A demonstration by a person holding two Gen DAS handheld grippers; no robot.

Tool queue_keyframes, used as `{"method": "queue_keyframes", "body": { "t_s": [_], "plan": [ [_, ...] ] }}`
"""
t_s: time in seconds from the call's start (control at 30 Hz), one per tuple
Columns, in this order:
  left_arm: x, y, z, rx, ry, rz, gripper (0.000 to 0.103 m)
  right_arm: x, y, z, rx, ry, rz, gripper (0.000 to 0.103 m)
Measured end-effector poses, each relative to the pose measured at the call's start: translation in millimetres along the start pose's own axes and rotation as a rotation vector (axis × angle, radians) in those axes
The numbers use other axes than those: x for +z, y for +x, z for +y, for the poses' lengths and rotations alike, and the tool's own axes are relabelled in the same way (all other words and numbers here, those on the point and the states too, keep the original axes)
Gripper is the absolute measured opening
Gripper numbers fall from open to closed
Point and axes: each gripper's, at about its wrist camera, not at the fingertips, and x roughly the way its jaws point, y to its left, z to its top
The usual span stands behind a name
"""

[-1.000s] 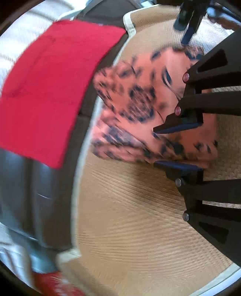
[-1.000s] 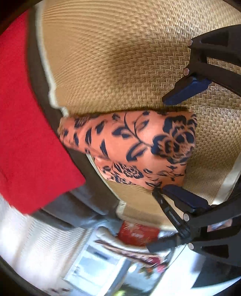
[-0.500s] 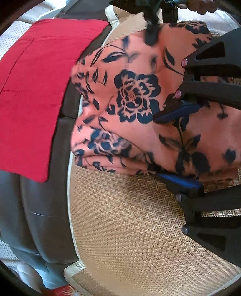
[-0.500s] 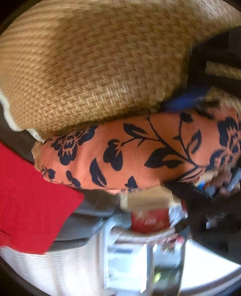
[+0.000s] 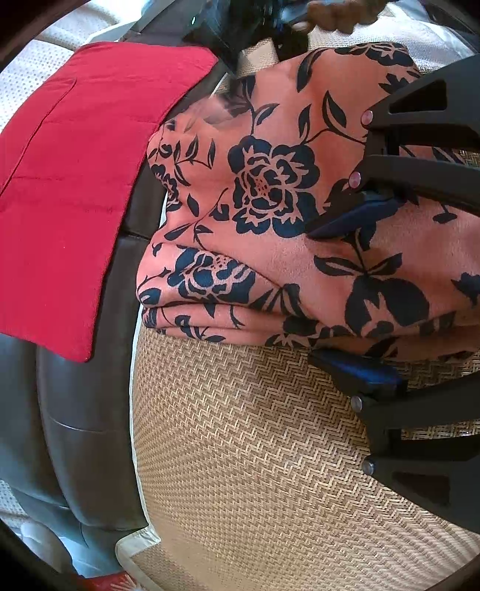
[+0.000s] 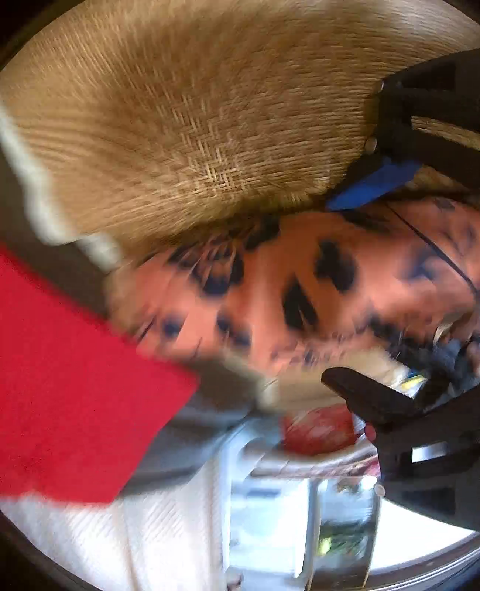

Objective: Fold small clothes

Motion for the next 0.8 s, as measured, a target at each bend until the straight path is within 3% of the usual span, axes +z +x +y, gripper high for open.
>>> {"method": "queue_keyframes", "body": {
  "t_s": [0.03,0.2,0.33,0.43,0.47,0.5,0.53,0.63,0.7,0.77,0.8],
  "plan": [
    [2,-9,-2,-0.001,0.001,-0.002,0.065,6,6,-4,-0.033,0.002,0.011,0.038],
    [-2,-6,-5,-0.004,0.016,-0.014,0.067,1,-2,-32,0.115,0.1,-0.039,0.036],
    [-5,1,-3,-0.014,0.015,-0.013,0.067,4,-4,-2,0.052,0.02,-0.026,0.077],
    [-6,4,-2,-0.015,0.015,-0.015,0.067,19,-9,6,0.042,0.049,-0.069,0.081],
    [-6,4,-2,-0.015,0.016,-0.016,0.067,30,-6,0,0.062,0.077,-0.076,0.074],
    [-6,4,-2,-0.016,0.018,-0.017,0.067,36,-2,-2,0.052,0.068,-0.065,0.058],
    [-6,3,-3,-0.017,0.018,-0.019,0.067,45,6,-9,-0.025,0.064,-0.041,0.033],
    [-7,3,-3,-0.019,0.018,-0.024,0.067,49,1,-26,0.035,0.12,-0.033,0.032],
    [-7,4,-3,-0.016,0.019,-0.019,0.067,47,-7,-31,0.053,0.118,-0.047,0.039],
    [-5,3,0,-0.031,0.001,-0.002,0.067,34,-19,-29,0.08,0.118,-0.073,0.067],
    [-3,0,3,-0.037,-0.024,0.012,0.067,18,-19,-29,0.097,0.105,-0.072,0.076]
  ]
}}
